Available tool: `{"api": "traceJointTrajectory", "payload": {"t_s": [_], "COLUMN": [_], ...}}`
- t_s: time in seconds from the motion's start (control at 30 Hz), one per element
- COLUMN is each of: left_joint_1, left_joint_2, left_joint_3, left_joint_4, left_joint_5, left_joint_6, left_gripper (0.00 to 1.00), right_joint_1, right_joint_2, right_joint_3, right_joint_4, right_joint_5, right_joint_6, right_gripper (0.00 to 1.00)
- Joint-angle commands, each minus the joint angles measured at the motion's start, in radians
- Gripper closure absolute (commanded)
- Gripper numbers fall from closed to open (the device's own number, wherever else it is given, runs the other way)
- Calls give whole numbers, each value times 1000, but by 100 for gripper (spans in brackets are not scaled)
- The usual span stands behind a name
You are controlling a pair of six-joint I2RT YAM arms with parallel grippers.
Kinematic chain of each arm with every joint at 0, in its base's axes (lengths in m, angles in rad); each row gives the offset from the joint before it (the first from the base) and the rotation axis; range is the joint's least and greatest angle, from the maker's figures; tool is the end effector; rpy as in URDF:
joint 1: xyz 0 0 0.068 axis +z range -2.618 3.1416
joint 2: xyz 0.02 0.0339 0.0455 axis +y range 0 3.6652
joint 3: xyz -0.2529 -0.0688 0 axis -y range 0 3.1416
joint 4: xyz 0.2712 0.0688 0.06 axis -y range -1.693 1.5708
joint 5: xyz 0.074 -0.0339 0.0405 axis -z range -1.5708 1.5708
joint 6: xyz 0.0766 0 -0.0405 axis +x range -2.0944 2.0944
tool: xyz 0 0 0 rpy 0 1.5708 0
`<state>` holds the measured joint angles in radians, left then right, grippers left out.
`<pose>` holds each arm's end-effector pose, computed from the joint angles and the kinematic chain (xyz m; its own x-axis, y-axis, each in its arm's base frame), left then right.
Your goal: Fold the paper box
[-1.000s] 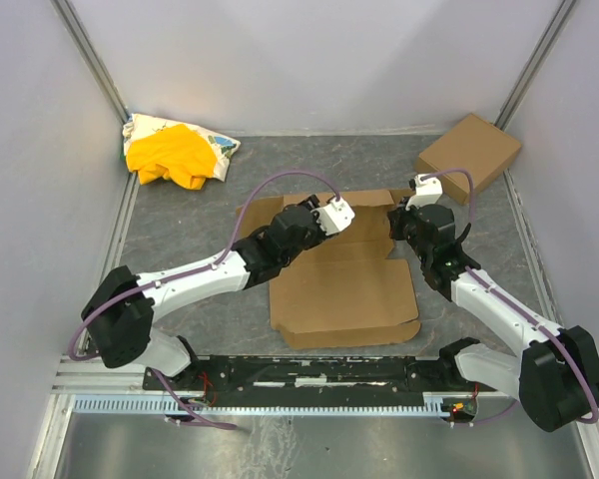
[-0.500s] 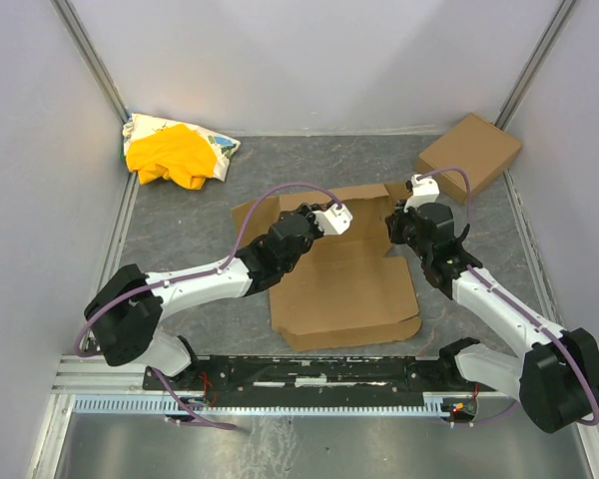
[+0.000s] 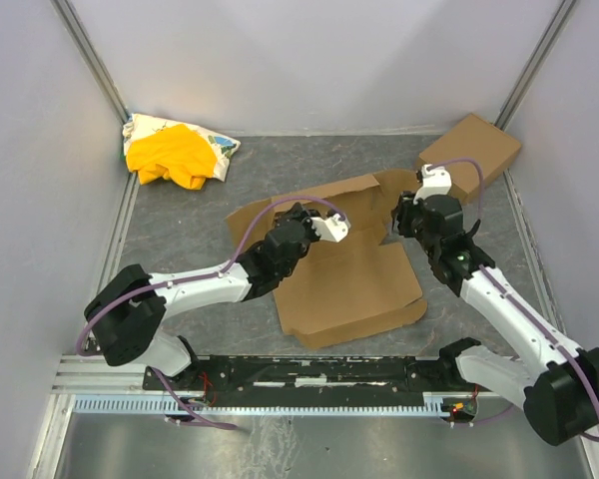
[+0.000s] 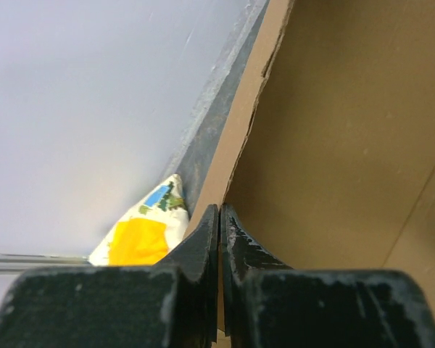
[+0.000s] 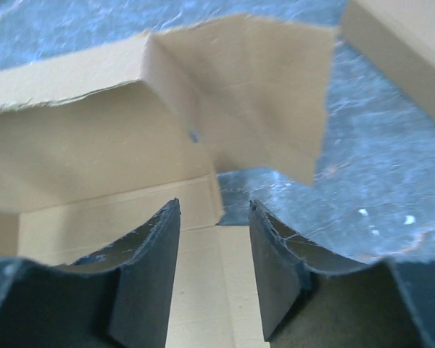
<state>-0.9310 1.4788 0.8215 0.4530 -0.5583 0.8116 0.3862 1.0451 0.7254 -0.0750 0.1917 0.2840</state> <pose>0.2619 -0.2840 0.2189 0.1855 0.7812 -0.5961 0.3430 0.5169 0.7843 0.2900 0.1022 0.2466 -0.3999 0.1343 -0.9067 -0.0988 0.9771 0.1883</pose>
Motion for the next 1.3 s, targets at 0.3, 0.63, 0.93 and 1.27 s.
{"api": "traceJointTrajectory", "payload": {"t_s": [0.3, 0.63, 0.93, 1.27], "left_joint_1": [8, 7, 8, 8], "left_joint_2": [-67, -86, -48, 3], "left_joint_3": [-94, -78, -35, 13], "left_joint_4": [170, 181, 171, 145], "left_joint_5": [69, 108, 103, 111], "left_joint_6": [248, 249, 255, 263], "left_gripper": [97, 97, 97, 97], "right_joint_1": [-308, -474, -538, -537], "right_joint_2": [110, 573, 739, 735], "right_joint_3": [268, 561, 511, 501], "right_joint_4": [-145, -122, 150, 122], "right_joint_5": [-15, -375, -840, -1038], "right_joint_6": [6, 81, 107, 44], "right_gripper": [48, 59, 62, 60]}}
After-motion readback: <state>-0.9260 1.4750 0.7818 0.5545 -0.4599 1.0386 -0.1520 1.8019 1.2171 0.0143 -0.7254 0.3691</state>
